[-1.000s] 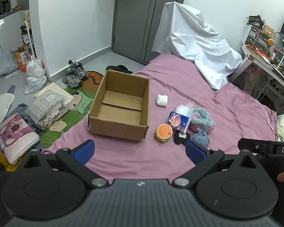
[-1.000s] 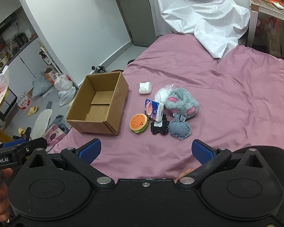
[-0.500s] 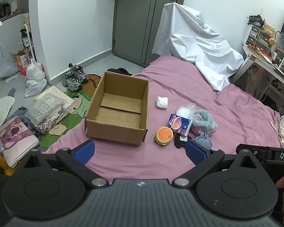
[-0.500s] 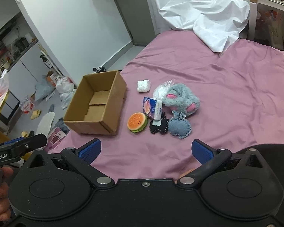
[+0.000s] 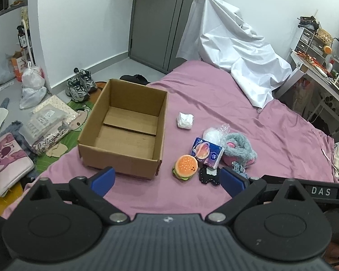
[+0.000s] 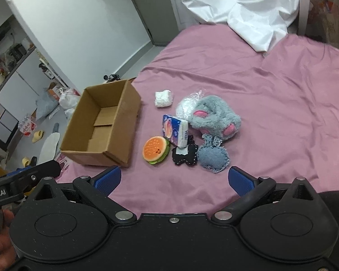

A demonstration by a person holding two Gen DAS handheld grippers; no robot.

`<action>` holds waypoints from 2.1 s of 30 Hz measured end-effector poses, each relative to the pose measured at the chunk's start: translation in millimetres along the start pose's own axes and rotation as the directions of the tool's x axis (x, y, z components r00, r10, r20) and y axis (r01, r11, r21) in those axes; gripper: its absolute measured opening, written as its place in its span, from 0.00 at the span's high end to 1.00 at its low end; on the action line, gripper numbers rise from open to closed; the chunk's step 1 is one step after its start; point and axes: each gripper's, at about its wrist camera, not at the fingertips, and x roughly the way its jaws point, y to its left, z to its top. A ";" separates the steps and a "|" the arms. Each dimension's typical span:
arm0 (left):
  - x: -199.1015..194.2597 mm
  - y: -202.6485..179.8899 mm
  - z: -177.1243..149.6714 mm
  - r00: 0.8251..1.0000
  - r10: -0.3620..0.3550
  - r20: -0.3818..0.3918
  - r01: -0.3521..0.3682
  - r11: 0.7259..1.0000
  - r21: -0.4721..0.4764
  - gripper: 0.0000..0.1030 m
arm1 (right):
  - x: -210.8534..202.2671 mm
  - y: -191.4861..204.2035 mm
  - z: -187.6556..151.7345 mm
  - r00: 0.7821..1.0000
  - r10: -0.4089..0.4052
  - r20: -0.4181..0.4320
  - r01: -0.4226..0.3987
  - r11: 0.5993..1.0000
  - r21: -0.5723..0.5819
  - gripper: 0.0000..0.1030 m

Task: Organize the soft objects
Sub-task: 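Grasp the orange burger plush with the left gripper while the right grasps the blue denim plush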

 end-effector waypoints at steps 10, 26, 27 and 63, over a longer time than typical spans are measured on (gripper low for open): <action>37.8 -21.3 5.1 0.998 -0.040 -0.052 0.041 0.999 0.005 0.10 | 31.2 -37.2 12.5 0.997 0.054 -0.058 -0.042 0.979 0.198 0.25; 115.4 -53.6 2.5 0.989 -0.004 -0.147 0.003 1.000 -0.005 0.31 | 89.9 -81.8 25.0 0.986 0.115 -0.121 -0.055 0.908 0.416 0.28; 120.1 -55.2 2.7 0.988 -0.007 -0.156 0.006 1.000 -0.004 0.33 | 92.2 -81.9 25.2 0.988 0.102 -0.118 -0.045 0.911 0.410 0.28; 196.2 -54.0 -10.4 0.972 0.074 -0.223 -0.092 0.993 -0.072 0.69 | 144.3 -84.4 22.1 0.974 0.172 -0.150 -0.089 0.891 0.446 0.82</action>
